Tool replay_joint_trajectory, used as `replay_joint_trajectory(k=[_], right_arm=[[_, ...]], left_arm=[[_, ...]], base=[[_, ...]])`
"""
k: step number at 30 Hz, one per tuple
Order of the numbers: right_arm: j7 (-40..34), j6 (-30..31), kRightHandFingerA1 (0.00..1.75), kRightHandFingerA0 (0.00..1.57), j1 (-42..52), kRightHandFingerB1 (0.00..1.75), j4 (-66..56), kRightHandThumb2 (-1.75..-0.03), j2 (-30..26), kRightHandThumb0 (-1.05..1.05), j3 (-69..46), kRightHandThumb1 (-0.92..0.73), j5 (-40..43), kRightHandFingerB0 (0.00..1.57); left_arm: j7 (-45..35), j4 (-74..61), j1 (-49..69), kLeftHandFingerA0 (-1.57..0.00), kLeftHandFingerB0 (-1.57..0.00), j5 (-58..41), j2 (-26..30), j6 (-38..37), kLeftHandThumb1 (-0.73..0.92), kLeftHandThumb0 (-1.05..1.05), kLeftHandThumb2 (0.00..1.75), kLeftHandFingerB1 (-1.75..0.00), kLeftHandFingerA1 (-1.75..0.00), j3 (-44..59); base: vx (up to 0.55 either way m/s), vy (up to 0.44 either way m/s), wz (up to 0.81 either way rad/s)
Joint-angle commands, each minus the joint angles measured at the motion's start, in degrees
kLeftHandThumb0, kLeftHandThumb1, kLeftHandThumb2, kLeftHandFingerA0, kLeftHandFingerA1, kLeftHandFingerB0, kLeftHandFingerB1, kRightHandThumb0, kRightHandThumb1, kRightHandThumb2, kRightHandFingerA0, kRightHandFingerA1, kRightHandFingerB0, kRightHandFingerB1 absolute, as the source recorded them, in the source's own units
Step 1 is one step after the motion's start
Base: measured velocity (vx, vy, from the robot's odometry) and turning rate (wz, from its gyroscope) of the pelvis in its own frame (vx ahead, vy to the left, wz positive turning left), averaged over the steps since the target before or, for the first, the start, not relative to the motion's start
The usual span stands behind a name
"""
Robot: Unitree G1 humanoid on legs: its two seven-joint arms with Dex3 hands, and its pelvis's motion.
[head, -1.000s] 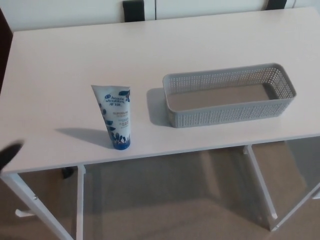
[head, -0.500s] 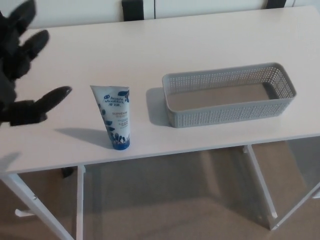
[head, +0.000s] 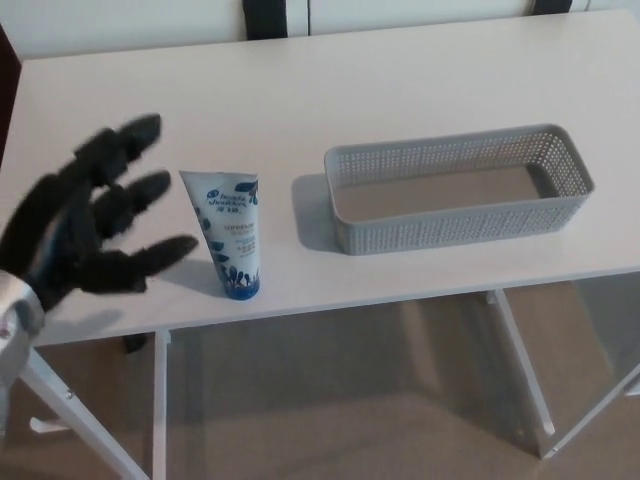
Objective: The robot walks towards a table in front, picks a shampoo with left hand and puts it in a small grey container
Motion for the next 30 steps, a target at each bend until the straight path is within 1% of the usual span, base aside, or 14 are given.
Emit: replay_joint_trajectory(k=[1,4,9,13,16,20,21,22,23,24,27,28,29,30], right_arm=[[0.0,-0.4,0.5,0.66,0.6,0.39,0.2,-0.62,-1.1,-0.37,0.3,-0.73,-0.6,0.46],[0.0,-0.3,0.49,0.64,0.7,0.38,0.2,-0.61,-1.2,-0.39,0.2,-0.71,-0.4,0.44],[0.1,-0.5,0.49,0.65,1.0,0.4,0.1,-0.61,-1.0,-0.38,0.1,-0.71,-0.3,0.49],[-0.2,-0.7,0.5,0.67,1.1,0.41,0.5,-0.61,-0.8,-0.38,0.1,-0.7,-0.6,0.52],[-0.5,-0.5,0.49,0.66,1.4,0.4,0.7,-0.61,-0.6,-0.38,0.3,-0.7,-0.8,0.51],[-0.2,-0.3,0.5,0.66,1.6,0.4,0.5,-0.62,-0.7,-0.38,-0.3,-0.73,-0.1,0.49],[-0.2,-0.4,0.49,0.67,1.6,0.39,0.4,-0.63,-0.8,-0.4,-0.1,-0.73,-0.4,0.49],[-0.3,-0.3,0.49,0.67,1.6,0.39,0.3,-0.63,-0.8,-0.4,0.2,-0.73,-0.6,0.49],[-0.1,-0.2,0.49,0.67,1.2,0.4,0.3,-0.62,-1.0,-0.4,0.1,-0.73,-0.6,0.5],[-0.1,-0.2,0.49,0.67,1.2,0.4,0.3,-0.62,-1.1,-0.4,0.1,-0.73,-0.6,0.5],[-0.3,-0.1,0.49,0.66,1.8,0.4,0.8,-0.62,-0.8,-0.39,0.2,-0.71,-0.8,0.51],[-0.4,-0.1,0.49,0.66,1.9,0.4,0.9,-0.62,-0.7,-0.39,0.3,-0.71,-0.8,0.51],[-0.5,-0.4,0.47,0.64,2.2,0.39,0.9,-0.61,-0.6,-0.4,0.3,-0.71,-0.8,0.49],[-0.5,-0.7,0.47,0.64,2.6,0.39,0.9,-0.61,-0.4,-0.4,0.3,-0.71,-0.8,0.49]], left_arm=[[-1.9,-1.8,1.7,-0.03,-0.02,2.9,1.2,1.9,0.36,-0.57,0.76,-0.17,-0.31,-1.8],[-2.8,-2.6,2.5,-0.01,0.0,3.3,1.2,1.0,0.35,-0.55,0.75,-0.17,-0.29,-2.6],[-2.9,-3.0,3.2,-0.02,-0.01,5.5,0.6,-0.7,0.36,-0.58,0.76,-0.18,-0.27,-4.5],[-2.3,-3.9,2.5,-0.07,-0.06,4.2,-0.2,3.2,0.39,-0.6,0.74,-0.15,-0.32,-4.3],[-2.1,-2.4,1.7,-0.03,-0.02,3.1,-1.2,5.1,0.38,-0.58,0.76,-0.16,-0.34,-3.5],[-1.2,0.9,-0.6,-0.08,-0.03,1.9,-3.2,8.4,0.39,-0.65,0.68,-0.15,-0.35,-1.5],[-0.9,1.9,-1.4,-0.07,0.0,1.4,-3.7,9.6,0.38,-0.61,0.75,-0.17,-0.37,-0.8],[-0.8,2.5,-1.8,-0.07,0.0,1.1,-4.0,10.4,0.38,-0.61,0.75,-0.17,-0.37,-0.3],[-0.1,4.1,-2.9,-0.14,0.0,1.0,-4.7,11.1,0.46,-0.63,0.57,-0.18,-0.31,0.3],[-0.1,4.3,-3.0,-0.14,0.0,1.1,-4.8,11.3,0.46,-0.63,0.57,-0.18,-0.31,0.5],[7.6,15.0,-8.9,-0.2,0.0,9.0,-8.0,9.7,0.46,-0.46,0.55,-0.21,-0.33,-2.4],[9.7,18.5,-10.8,-0.2,0.0,10.9,-8.8,8.7,0.46,-0.46,0.55,-0.21,-0.33,-3.3],[11.5,22.9,-13.2,-0.84,-0.09,13.3,-9.5,7.7,0.49,-0.34,0.57,-0.23,-0.54,-5.0],[13.7,28.3,-16.2,-0.84,-0.09,16.3,-10.1,6.6,0.49,-0.34,0.57,-0.23,-0.54,-7.2]], base=[[0.0,0.0,0.0],[0.0,0.0,0.0],[0.0,0.0,0.0],[0.0,0.0,0.0],[0.0,0.0,0.0],[0.0,0.0,0.0],[0.0,0.0,0.0],[0.0,0.0,0.0],[0.0,0.0,0.0],[0.0,0.0,0.0],[0.0,0.0,0.0],[0.0,0.0,0.0],[0.0,0.0,0.0],[0.0,0.0,0.0]])
